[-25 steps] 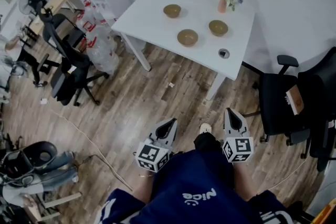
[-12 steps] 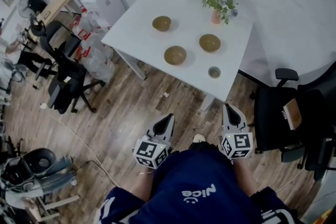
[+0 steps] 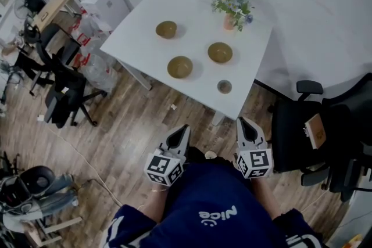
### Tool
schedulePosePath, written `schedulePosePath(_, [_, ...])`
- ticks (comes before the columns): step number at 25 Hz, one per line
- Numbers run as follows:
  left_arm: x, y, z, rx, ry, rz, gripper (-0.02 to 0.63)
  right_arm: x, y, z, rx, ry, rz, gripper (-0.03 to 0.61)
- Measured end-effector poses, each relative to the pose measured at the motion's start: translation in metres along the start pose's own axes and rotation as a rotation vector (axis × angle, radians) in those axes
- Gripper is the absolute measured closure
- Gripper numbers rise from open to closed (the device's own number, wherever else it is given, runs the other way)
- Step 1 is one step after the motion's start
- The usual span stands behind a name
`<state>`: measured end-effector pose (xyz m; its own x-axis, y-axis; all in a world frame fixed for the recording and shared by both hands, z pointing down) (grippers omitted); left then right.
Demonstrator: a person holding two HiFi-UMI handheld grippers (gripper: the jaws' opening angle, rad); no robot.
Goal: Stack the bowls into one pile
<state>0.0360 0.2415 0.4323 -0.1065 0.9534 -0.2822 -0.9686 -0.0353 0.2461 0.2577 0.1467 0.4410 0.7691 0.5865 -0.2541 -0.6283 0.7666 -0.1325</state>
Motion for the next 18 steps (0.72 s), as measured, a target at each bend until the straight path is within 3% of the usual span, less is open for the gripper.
schedulePosePath(9, [-0.020,0.014,0.006,-0.002,0.019,0.012,0.595,-0.013,-0.002,0.012,-0.025,0.044,0.018,0.555])
schedulePosePath(18, [-0.075,0.067,-0.014,-0.006,0.034,0.047,0.595,-0.075,-0.017,-0.006,-0.004,0.076,0.048,0.555])
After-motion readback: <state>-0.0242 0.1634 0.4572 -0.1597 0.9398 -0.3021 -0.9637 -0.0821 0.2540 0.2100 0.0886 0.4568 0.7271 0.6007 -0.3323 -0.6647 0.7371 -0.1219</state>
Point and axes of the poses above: the fingertips, and each gripper's own axes: x backward along the fingers, y to its left, z out of its underside, the point moved 7 cm from there along x, backward along the fingers, and after that the axes turned 9 degrees about -z, right-handed, at the moved point
